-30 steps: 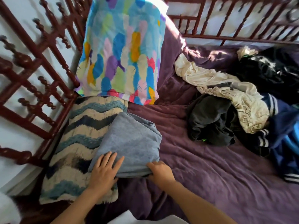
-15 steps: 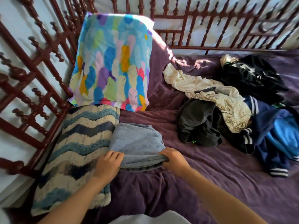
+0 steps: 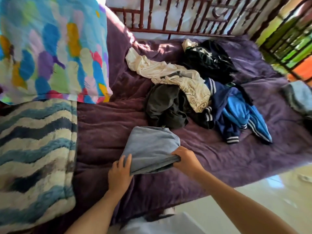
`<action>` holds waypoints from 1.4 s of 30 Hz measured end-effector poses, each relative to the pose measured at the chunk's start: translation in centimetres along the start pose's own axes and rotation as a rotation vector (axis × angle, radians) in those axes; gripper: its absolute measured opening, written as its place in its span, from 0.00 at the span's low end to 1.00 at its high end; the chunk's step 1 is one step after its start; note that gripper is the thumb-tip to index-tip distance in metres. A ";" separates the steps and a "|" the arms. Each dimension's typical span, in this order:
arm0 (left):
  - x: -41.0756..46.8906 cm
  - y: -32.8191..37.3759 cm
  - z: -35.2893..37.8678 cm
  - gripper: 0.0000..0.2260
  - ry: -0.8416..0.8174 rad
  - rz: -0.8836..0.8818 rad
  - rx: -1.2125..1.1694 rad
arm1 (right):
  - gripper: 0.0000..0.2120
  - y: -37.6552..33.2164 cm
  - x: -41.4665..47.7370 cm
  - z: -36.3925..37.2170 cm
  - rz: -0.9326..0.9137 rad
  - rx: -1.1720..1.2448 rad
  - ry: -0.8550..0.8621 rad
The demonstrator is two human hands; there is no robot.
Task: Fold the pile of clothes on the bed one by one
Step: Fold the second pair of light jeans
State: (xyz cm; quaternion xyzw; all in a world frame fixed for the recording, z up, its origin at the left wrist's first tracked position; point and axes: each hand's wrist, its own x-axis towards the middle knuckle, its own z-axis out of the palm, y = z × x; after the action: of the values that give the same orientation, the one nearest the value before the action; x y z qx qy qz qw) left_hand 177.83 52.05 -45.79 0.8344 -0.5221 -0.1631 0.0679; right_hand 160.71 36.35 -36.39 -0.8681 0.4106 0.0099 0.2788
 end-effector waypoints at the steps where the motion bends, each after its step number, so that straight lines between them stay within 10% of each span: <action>1: 0.3 0.6 0.1 0.39 0.025 0.031 -0.020 | 0.08 0.5 -0.6 -0.4 0.024 0.003 0.008; 26: 7.4 43.6 -8.6 0.27 0.539 0.870 0.118 | 0.15 30.3 -22.4 -26.3 0.262 0.120 0.612; 35: 12.0 55.6 -5.7 0.23 0.489 0.991 -0.023 | 0.14 40.7 -24.8 -31.4 0.369 0.135 0.699; 42: 19.7 64.1 -2.8 0.17 0.149 0.930 -0.092 | 0.13 48.6 -22.7 -36.5 0.468 0.108 0.650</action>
State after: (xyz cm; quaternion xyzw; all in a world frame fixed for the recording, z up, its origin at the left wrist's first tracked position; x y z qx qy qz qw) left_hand 132.30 5.73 -29.00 0.5177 -0.8263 -0.0781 0.2077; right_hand 103.05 9.78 -23.13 -0.6931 0.6639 -0.2236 0.1697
